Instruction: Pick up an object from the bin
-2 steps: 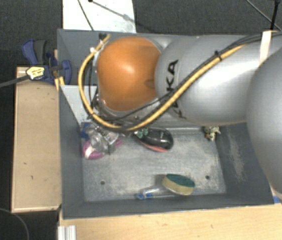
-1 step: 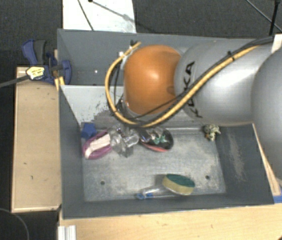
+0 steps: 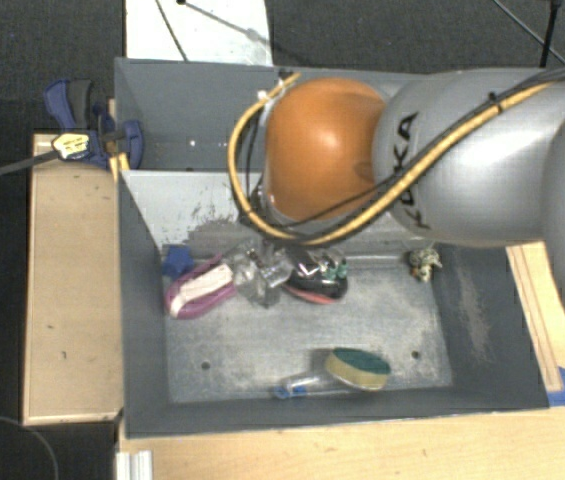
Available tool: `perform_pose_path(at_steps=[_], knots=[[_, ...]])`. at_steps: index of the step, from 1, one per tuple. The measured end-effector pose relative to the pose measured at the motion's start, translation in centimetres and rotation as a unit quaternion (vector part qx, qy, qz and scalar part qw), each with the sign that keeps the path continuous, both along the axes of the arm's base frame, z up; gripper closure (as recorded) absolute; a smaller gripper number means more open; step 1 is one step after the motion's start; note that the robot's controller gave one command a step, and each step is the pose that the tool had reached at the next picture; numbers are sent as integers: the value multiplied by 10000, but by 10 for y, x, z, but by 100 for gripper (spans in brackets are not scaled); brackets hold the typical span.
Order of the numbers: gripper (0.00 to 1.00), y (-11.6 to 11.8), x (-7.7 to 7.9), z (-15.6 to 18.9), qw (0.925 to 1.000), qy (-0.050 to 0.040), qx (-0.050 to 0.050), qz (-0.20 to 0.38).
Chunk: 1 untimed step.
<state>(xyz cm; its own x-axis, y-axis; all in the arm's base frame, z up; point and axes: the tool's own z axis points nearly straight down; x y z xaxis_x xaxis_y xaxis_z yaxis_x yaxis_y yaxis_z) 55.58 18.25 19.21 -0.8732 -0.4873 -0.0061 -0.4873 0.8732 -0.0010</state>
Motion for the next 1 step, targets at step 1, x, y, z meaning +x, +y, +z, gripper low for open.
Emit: perform_pose_path(at_steps=[1], knots=[[100, -7, 18, 33, 9999, -12, 4, -163]])
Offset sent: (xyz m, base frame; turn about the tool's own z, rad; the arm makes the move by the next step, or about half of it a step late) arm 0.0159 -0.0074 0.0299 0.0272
